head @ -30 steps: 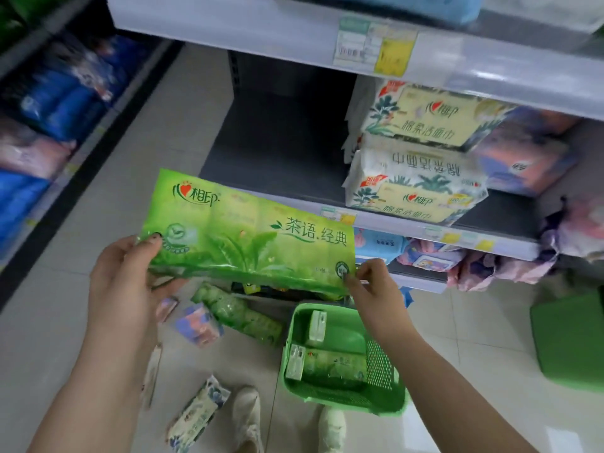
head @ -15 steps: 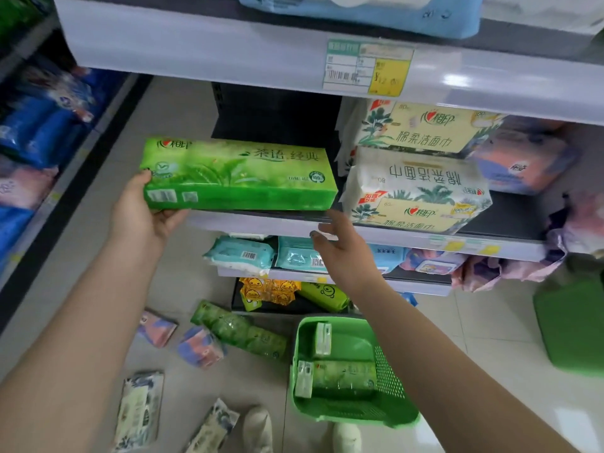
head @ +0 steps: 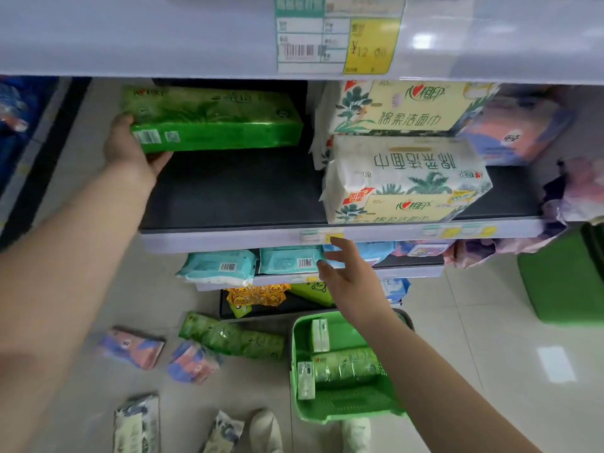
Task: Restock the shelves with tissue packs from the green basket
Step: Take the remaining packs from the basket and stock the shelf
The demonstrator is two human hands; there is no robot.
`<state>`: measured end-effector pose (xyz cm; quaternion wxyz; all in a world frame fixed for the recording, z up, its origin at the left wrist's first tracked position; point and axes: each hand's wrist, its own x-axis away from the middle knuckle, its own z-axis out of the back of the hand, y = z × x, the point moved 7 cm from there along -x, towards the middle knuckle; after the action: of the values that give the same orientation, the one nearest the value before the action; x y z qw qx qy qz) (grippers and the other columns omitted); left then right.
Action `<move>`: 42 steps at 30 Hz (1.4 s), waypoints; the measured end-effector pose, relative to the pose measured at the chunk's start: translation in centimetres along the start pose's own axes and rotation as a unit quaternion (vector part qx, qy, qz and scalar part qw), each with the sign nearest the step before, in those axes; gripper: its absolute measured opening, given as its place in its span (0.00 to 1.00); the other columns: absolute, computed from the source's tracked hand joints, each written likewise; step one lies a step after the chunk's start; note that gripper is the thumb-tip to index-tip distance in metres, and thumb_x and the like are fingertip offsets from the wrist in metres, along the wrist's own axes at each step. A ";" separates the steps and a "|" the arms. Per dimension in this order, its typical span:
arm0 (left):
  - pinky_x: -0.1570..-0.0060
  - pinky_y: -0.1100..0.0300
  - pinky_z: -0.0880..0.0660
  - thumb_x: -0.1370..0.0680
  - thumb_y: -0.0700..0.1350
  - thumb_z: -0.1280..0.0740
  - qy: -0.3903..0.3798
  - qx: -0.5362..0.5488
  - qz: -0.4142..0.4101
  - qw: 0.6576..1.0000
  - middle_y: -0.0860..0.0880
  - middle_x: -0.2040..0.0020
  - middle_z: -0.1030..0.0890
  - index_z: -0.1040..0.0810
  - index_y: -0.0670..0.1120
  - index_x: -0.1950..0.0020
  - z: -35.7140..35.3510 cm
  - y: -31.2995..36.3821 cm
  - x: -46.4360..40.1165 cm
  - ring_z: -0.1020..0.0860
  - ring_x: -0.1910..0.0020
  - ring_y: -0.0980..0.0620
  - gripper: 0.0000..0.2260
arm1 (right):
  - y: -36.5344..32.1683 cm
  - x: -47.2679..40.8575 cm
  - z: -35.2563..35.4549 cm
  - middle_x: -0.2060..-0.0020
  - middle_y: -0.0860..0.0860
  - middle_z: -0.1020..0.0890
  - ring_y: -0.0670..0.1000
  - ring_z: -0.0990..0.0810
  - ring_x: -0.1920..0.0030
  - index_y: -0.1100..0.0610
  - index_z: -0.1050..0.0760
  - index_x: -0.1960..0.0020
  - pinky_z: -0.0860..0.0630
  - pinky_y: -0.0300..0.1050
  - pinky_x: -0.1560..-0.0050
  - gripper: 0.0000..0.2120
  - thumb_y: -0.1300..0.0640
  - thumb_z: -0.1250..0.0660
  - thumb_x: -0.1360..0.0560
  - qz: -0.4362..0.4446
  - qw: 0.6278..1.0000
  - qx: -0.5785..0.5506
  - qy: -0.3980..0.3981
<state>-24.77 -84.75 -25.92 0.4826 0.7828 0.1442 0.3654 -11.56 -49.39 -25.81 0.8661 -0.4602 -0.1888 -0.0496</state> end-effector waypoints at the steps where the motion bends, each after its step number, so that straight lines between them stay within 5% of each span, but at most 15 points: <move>1: 0.58 0.55 0.20 0.25 0.53 0.36 -0.013 -0.008 -0.003 1.000 0.49 0.48 0.18 0.22 0.49 0.44 -0.9 0.1 -0.8 0.18 0.49 0.51 0.13 | 0.2 -0.2 0.0 0.38 0.49 0.25 0.49 0.20 0.51 0.51 0.39 0.30 0.24 0.50 0.47 0.21 0.53 0.40 0.22 0.000 1.000 -0.004 0.003; 6: 0.54 0.59 0.21 0.25 0.52 0.38 -0.088 -0.041 0.011 0.995 0.51 0.50 0.18 0.21 0.51 0.51 -5.5 0.0 -1.9 0.19 0.47 0.52 0.09 | 1.0 -0.9 -0.4 0.39 0.48 0.25 0.48 0.19 0.52 0.51 0.39 0.30 0.25 0.46 0.49 0.21 0.53 0.40 0.21 -0.003 1.000 -0.027 0.007; 13: 0.39 0.57 0.32 0.26 0.50 0.37 -0.034 -0.185 0.032 0.982 0.52 0.34 0.29 0.33 0.52 0.31 -5.7 -3.6 -1.9 0.31 0.36 0.54 0.23 | 2.0 -1.1 -0.5 0.37 0.49 0.25 0.44 0.22 0.55 0.51 0.39 0.29 0.29 0.40 0.54 0.21 0.52 0.41 0.21 -0.010 1.000 -0.029 -0.002; 19: 0.35 0.58 0.33 0.22 0.45 0.42 -0.045 -0.183 0.019 0.982 0.51 0.44 0.31 0.33 0.51 0.34 -7.9 -3.8 0.9 0.31 0.43 0.54 0.16 | 3.8 -0.7 0.3 0.36 0.49 0.26 0.46 0.22 0.55 0.52 0.40 0.29 0.28 0.42 0.52 0.22 0.52 0.41 0.21 -0.019 0.999 -0.034 -0.007; 22: 0.44 0.61 0.30 0.21 0.49 0.42 -0.028 -0.250 -0.007 0.968 0.54 0.49 0.28 0.33 0.50 0.31 -7.7 -5.1 3.9 0.29 0.47 0.55 0.18 | 5.4 -0.4 1.2 0.36 0.49 0.26 0.46 0.23 0.55 0.52 0.40 0.29 0.29 0.42 0.52 0.22 0.52 0.41 0.21 -0.027 0.998 -0.048 0.003; 24: 0.40 0.61 0.33 0.22 0.51 0.40 -0.031 -0.362 -0.099 0.926 0.50 0.38 0.26 0.34 0.49 0.28 -7.4 -6.2 8.0 0.28 0.41 0.54 0.22 | 6.4 -0.1 1.8 0.37 0.49 0.26 0.46 0.23 0.54 0.52 0.40 0.29 0.31 0.41 0.53 0.22 0.51 0.41 0.21 -0.026 0.999 -0.042 0.001; 26: 0.29 0.62 0.45 0.22 0.49 0.40 -0.072 -0.461 -0.228 0.855 0.46 0.25 0.40 0.40 0.46 0.25 -7.2 -7.5 14.3 0.40 0.27 0.52 0.26 | 7.1 0.1 2.4 0.37 0.49 0.26 0.47 0.24 0.52 0.52 0.40 0.29 0.32 0.41 0.52 0.22 0.51 0.41 0.21 -0.022 0.999 -0.036 -0.001; 28: 0.31 0.69 0.54 0.20 0.44 0.41 -0.107 -0.514 -0.319 0.789 0.47 0.22 0.51 0.42 0.43 0.25 -6.5 -10.1 21.6 0.50 0.25 0.56 0.25 | 8.4 0.4 3.4 0.37 0.49 0.26 0.48 0.24 0.51 0.52 0.40 0.29 0.30 0.43 0.51 0.23 0.51 0.41 0.21 -0.022 0.999 -0.040 0.003; 31: 0.29 0.64 0.51 0.21 0.44 0.42 -0.179 -0.524 -0.362 0.750 0.50 0.24 0.50 0.37 0.43 0.29 -4.9 -16.2 29.2 0.50 0.26 0.56 0.21 | 11.1 1.0 4.9 0.37 0.50 0.26 0.50 0.23 0.50 0.52 0.40 0.29 0.28 0.45 0.49 0.23 0.51 0.40 0.22 -0.036 0.998 -0.049 0.009; 36: 0.31 0.60 0.44 0.22 0.45 0.40 -0.285 -0.621 -0.237 0.691 0.52 0.25 0.48 0.34 0.42 0.29 -3.0 -29.7 31.2 0.48 0.27 0.59 0.21 | 16.9 2.3 6.4 0.38 0.50 0.25 0.49 0.23 0.55 0.53 0.38 0.29 0.28 0.43 0.53 0.22 0.52 0.40 0.22 -0.069 0.996 -0.045 0.018; 42: 0.37 0.54 0.32 0.20 0.45 0.41 -0.310 -0.730 -0.021 0.608 0.48 0.23 0.48 0.40 0.45 0.26 -1.0 -44.3 27.0 0.35 0.29 0.48 0.22 | 26.3 3.2 7.2 0.39 0.51 0.24 0.50 0.24 0.52 0.52 0.36 0.31 0.26 0.47 0.48 0.20 0.54 0.39 0.22 -0.127 0.989 -0.073 0.038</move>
<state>-1.17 -46.67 -52.15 0.9176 0.2341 -0.3125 0.0749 -3.82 -28.19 -41.49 0.8235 -0.4923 -0.2080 -0.1903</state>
